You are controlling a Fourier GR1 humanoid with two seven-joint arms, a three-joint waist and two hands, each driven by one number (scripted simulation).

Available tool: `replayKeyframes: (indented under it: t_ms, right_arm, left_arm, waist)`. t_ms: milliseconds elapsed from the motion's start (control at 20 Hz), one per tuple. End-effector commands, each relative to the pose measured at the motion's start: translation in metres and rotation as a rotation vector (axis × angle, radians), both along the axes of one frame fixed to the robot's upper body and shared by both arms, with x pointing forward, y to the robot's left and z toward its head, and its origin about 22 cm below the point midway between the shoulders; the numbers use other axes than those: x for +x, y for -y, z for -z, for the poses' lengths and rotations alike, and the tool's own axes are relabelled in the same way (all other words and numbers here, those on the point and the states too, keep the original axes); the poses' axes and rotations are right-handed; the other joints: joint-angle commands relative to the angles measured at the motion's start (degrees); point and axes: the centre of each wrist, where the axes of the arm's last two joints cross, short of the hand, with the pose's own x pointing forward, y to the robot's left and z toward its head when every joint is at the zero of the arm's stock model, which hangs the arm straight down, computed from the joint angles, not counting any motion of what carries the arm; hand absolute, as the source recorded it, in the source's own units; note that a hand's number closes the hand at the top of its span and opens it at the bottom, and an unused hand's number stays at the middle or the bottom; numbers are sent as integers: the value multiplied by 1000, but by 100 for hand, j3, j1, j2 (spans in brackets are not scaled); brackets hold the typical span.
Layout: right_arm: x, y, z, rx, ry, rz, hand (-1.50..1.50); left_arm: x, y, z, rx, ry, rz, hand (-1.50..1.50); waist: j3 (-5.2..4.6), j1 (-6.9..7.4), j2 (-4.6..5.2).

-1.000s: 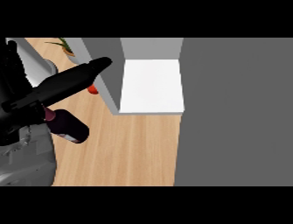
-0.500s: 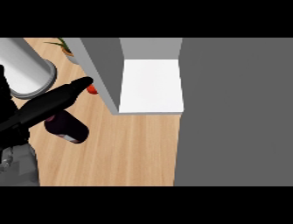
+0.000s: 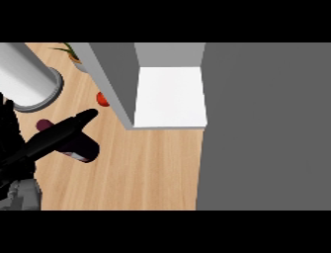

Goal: Pick up the wine, place it into the cabinet and close the cabinet

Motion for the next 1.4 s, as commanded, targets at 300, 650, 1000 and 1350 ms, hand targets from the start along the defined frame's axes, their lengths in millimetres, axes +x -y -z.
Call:
replayKeyframes:
  t_ms: [300, 650, 1000, 1350]
  right_arm:
    - [-45, 14, -32, 53, 60, -40, -150]
    - [-56, 16, -37, 37, 77, -43, -150]
    - [-54, 14, -36, 38, 80, -24, -150]
    - [-43, 11, -24, 63, 70, -27, -150]
  left_arm:
    - [-7, -37, 52, -31, -62, 19, -150]
    - [3, -36, 91, -29, -72, -21, -150]
    - [7, -68, 119, -58, -114, -32, -150]
    - [6, -70, 170, -111, -140, 7, -150]
  waist:
    - [2, -14, 2]
    - [4, -64, -3]
    - [3, -30, -1]
    - [2, -28, 9]
